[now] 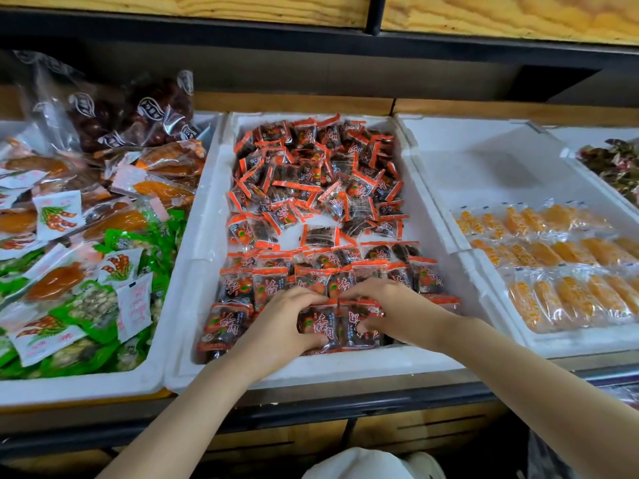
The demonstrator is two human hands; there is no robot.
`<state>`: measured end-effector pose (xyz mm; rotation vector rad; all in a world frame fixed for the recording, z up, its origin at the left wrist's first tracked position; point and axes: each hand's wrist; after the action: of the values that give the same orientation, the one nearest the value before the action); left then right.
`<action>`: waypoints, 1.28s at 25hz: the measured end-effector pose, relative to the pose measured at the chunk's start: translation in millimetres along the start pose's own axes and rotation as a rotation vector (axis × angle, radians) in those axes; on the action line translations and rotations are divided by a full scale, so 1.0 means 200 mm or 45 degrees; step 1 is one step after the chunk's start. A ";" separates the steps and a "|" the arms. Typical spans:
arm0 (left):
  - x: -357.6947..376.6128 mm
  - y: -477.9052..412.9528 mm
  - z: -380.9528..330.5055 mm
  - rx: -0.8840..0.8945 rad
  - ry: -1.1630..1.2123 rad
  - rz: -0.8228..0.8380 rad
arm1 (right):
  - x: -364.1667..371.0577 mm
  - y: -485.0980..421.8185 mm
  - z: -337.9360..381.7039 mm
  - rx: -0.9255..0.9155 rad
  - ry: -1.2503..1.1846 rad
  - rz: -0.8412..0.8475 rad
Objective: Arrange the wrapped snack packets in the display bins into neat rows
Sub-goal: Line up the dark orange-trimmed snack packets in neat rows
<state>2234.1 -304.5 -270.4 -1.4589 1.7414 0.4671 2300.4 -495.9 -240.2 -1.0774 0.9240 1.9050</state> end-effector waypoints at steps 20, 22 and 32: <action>0.00 0.01 0.00 -0.035 0.009 0.008 | -0.01 0.05 0.04 0.345 -0.254 0.116; 0.00 0.01 0.00 -0.037 0.007 0.010 | 0.01 0.04 0.04 0.274 -0.216 0.074; -0.01 0.01 0.00 -0.045 0.009 0.038 | 0.01 -0.05 -0.03 0.167 -0.121 0.004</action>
<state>2231.4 -303.3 -269.4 -1.4626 1.7710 0.5117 2311.0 -495.2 -246.4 -0.9010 0.9828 1.8538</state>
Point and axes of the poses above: each hand's wrist, its own y-axis away from the middle knuckle, its own x-axis out of the palm, z = x × y, and after that the axes turned 13 degrees about x, right-handed
